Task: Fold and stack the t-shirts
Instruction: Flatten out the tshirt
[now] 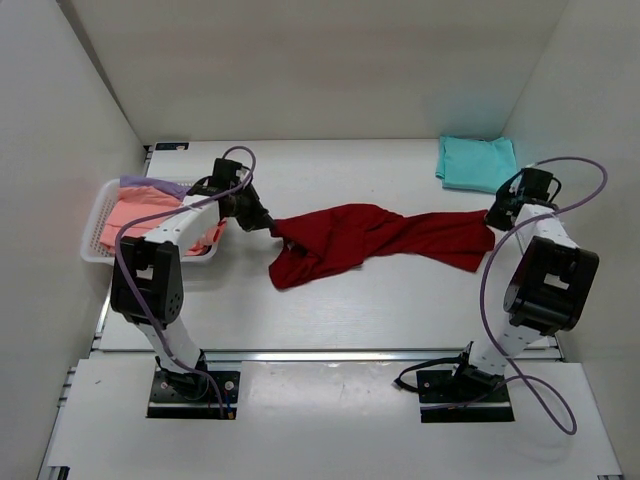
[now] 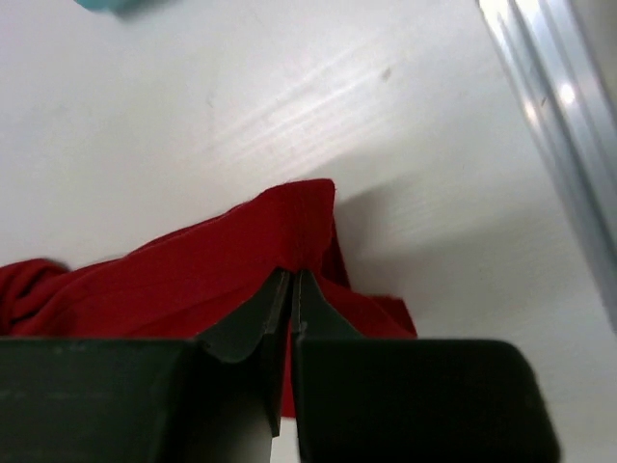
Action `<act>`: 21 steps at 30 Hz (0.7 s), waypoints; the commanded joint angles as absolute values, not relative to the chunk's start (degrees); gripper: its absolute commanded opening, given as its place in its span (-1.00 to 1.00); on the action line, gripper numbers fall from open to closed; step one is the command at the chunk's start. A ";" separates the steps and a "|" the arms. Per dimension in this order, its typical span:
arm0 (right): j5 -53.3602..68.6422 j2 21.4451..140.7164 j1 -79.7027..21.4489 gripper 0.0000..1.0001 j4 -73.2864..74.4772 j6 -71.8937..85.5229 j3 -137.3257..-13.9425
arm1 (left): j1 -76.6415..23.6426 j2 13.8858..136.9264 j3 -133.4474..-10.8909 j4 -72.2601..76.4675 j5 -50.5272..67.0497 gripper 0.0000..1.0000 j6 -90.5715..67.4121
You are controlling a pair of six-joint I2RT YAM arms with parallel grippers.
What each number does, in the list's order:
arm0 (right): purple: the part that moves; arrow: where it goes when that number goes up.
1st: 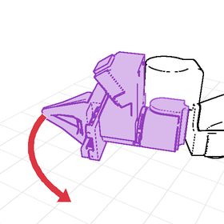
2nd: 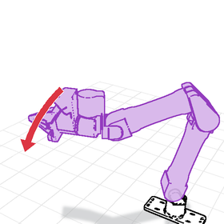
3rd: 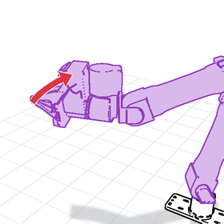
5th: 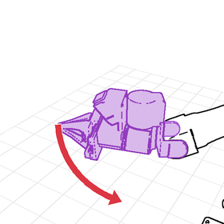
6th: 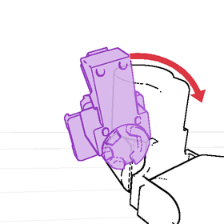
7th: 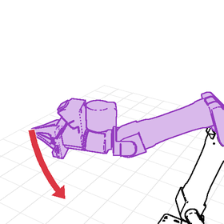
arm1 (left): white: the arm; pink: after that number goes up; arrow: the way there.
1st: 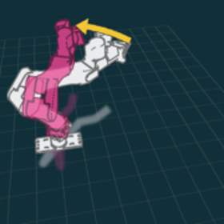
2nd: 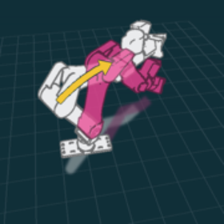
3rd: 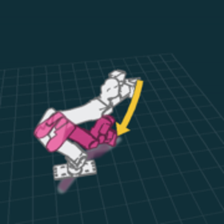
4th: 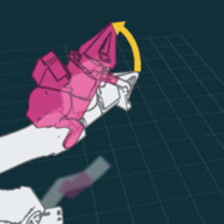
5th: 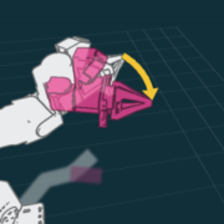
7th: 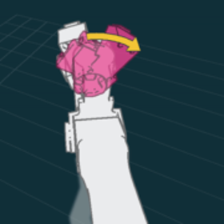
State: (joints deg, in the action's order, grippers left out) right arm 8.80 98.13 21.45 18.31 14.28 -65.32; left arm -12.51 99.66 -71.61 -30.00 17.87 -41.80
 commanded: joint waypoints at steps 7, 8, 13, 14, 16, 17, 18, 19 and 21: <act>14.67 81.92 20.57 -1.00 14.68 13.36 -68.30 | -9.49 93.08 -83.74 -28.39 23.37 -1.00 -44.56; 15.63 79.91 20.74 -1.00 13.98 13.27 -67.07 | -9.32 92.99 -87.07 -28.65 23.03 -1.00 -44.82; 15.31 69.81 16.37 -1.00 13.71 7.76 -68.11 | -5.38 91.06 -97.89 -27.78 26.36 -1.00 -48.15; 13.81 68.13 14.43 -1.00 13.80 5.39 -68.20 | -4.58 90.62 -98.69 -28.30 27.24 -1.00 -48.77; 11.95 60.60 13.27 -1.00 11.01 3.52 -66.45 | -2.73 89.39 -100.89 -28.30 28.65 -1.00 -49.83; 12.74 58.12 15.10 -1.00 10.12 4.04 -64.88 | -1.68 88.17 -102.29 -28.39 29.35 -1.00 -50.36; 14.31 54.01 16.51 -1.00 9.24 5.61 -63.21 | -0.80 87.98 -103.17 -28.65 30.05 -1.00 -50.71; 18.24 50.22 20.26 -0.99 9.49 5.71 -62.85 | -0.18 87.02 -103.71 -29.00 30.32 -1.00 -51.06; 22.93 45.80 24.07 -1.00 12.64 3.27 -63.37 | -0.17 85.09 -104.76 -29.44 30.76 -1.00 -51.67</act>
